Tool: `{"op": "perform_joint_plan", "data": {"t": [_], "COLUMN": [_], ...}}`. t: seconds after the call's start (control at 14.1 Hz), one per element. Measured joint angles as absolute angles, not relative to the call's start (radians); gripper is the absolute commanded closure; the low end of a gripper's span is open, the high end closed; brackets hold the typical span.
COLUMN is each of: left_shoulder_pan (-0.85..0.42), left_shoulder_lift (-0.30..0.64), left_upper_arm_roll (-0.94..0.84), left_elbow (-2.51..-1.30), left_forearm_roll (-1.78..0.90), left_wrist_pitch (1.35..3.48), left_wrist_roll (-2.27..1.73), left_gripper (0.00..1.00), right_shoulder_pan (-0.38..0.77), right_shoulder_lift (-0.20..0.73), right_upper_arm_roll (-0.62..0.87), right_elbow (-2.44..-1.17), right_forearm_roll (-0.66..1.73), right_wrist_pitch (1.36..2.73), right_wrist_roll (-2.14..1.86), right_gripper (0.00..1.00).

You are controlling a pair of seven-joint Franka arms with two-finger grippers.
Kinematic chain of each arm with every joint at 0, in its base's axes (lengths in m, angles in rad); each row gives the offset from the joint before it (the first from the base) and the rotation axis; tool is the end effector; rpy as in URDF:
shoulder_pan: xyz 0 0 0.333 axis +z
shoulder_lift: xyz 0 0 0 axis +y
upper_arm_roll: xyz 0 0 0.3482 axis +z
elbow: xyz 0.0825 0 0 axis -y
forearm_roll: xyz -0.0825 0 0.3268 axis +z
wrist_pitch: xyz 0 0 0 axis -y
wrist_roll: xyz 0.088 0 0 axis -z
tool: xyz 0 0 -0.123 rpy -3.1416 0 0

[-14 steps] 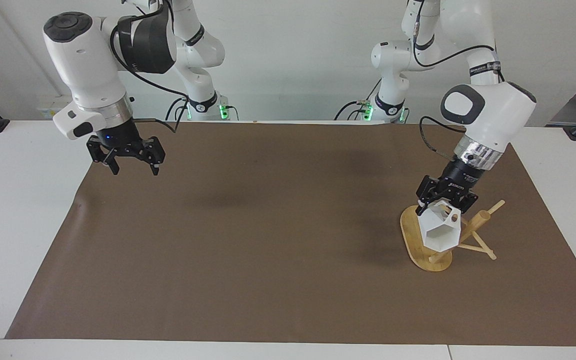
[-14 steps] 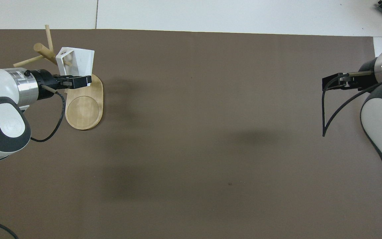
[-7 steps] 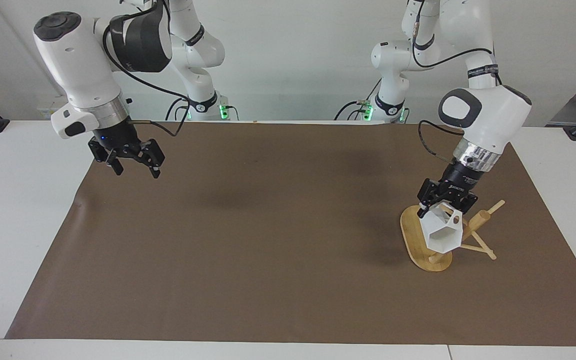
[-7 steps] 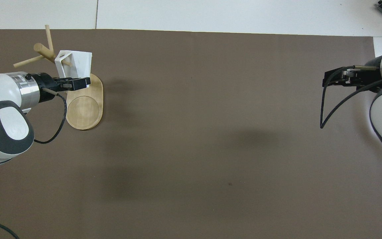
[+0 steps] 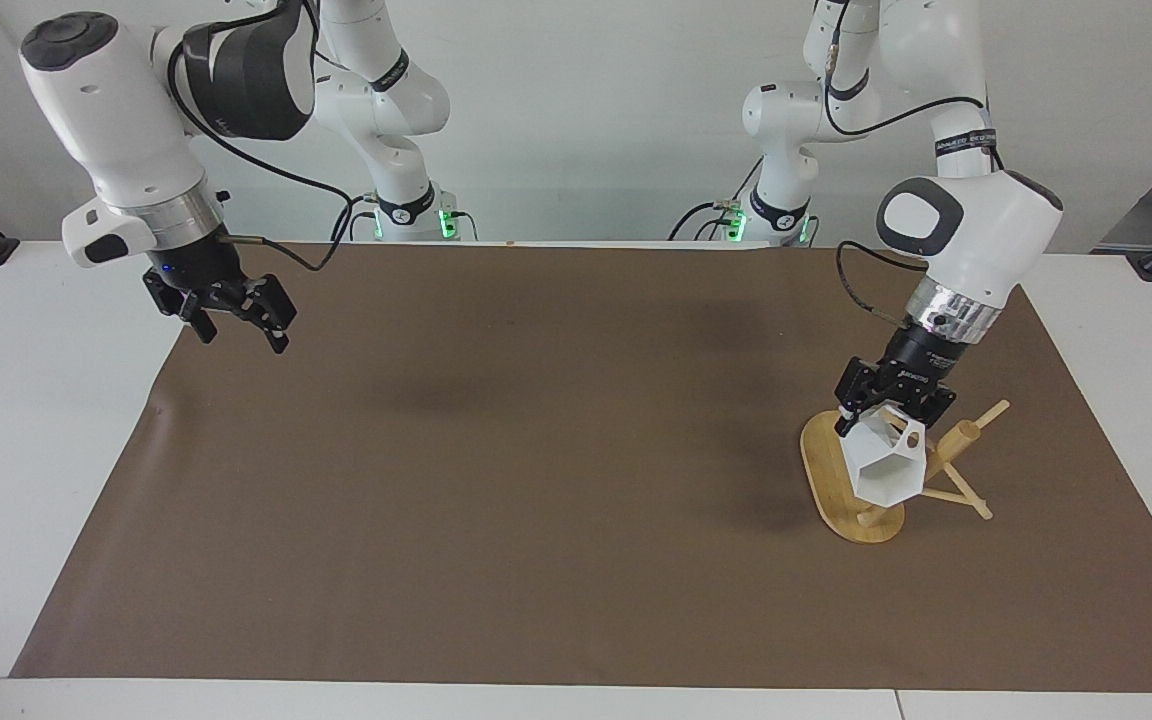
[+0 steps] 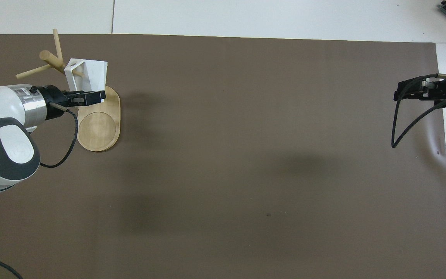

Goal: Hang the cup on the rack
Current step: 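Lower the cup's handle onto a mug tree peg with the left gripper, then open the left gripper to release the cup on the peg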

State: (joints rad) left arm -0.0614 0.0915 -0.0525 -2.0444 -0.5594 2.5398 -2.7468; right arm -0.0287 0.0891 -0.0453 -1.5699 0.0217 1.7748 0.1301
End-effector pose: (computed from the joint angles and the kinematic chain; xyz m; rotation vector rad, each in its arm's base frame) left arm 0.5598 -0.0616 0.4880 0.1407 2.6547 -0.4763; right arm 0.5463 -0.0370 0.6139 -3.0991 0.3217 -0.1799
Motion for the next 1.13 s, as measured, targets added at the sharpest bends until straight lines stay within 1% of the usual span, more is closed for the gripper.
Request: {"op": "perform_joint_plan", "data": {"t": [0.28, 0.78, 0.92, 1.13], "left_shoulder_pan": [-0.061, -0.026, -0.020, -0.020], "left_shoulder_lift": [0.090, 0.070, 0.047, -0.018], "left_upper_arm_roll": [-0.052, -0.047, -0.047, -0.050], "left_elbow": [-2.038, -1.950, -1.924, -1.919], "left_forearm_roll": [-0.501, -0.326, -0.311, -0.295], "left_wrist_pitch": [2.493, 2.275, 2.221, 2.143], "left_wrist_roll": [-2.747, -2.732, -2.706, -2.610], "left_gripper": [0.00, 0.00, 0.00, 0.00], "right_shoulder_pan": [-0.067, -0.084, -0.087, -0.088], "right_shoulder_lift": [0.079, 0.043, 0.043, 0.038], "right_upper_arm_roll": [-0.051, -0.051, -0.051, -0.051], "right_elbow": [-1.549, -1.546, -1.548, -1.557], "right_forearm_roll": [0.022, 0.022, 0.022, 0.022], "right_wrist_pitch": [1.713, 1.682, 1.682, 1.680], "right_wrist_roll": [0.130, 0.130, 0.130, 0.130], "right_gripper": [0.00, 0.00, 0.00, 0.00]}}
